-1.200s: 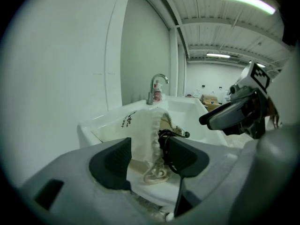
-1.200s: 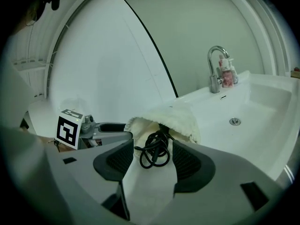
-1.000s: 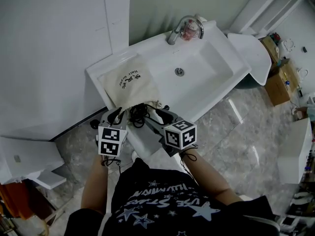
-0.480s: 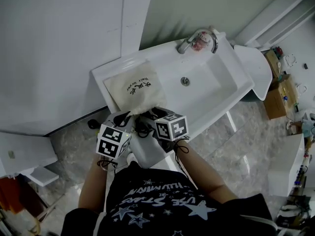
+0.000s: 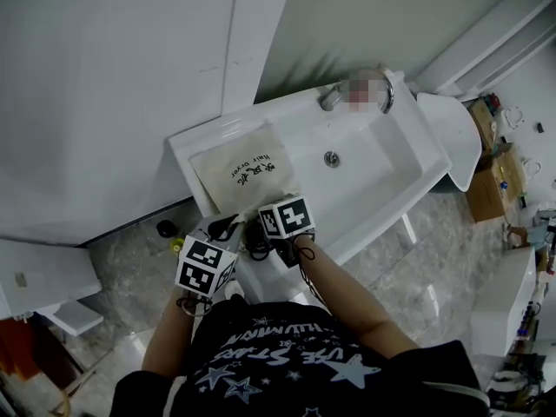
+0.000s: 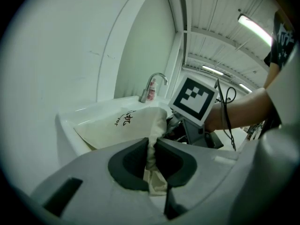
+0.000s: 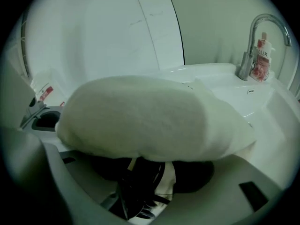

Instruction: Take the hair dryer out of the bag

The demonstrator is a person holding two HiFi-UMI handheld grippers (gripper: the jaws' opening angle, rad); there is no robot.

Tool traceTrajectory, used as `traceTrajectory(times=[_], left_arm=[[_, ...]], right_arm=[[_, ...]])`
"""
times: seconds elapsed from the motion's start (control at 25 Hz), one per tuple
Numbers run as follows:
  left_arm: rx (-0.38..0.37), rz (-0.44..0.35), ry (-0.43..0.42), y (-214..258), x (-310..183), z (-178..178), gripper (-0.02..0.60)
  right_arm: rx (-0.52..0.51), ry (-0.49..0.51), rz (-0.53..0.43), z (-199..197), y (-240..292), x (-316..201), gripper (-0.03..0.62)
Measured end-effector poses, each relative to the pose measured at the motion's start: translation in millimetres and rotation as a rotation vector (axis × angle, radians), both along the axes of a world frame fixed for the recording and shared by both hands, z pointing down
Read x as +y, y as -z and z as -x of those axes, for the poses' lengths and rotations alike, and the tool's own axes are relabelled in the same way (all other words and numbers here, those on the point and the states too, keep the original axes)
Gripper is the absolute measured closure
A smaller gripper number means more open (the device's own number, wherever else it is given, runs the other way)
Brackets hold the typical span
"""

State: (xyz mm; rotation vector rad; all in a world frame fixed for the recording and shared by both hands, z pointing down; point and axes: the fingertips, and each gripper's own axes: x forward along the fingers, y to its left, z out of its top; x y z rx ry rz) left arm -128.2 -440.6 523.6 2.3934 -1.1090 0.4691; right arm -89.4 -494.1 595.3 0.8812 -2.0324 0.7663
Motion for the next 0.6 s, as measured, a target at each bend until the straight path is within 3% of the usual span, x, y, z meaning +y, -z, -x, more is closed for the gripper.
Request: traceTrajectory(times=[0.16,0.36,0.6], left_arm=[[0.009,0.010,-0.008,-1,-3,2,0.545],[0.002,0.016,0.000,-3,-6,4,0.545],[-0.012,0.042,0.063,-4,-4,7,0.545]], right_arm=[[0.059,0.011,0.040,0,-11,-1,0.339],[0.023,0.065,0.099,6,-15,0,0.371],[0.014,0.091,0.094,-2,-8,8,0.398]])
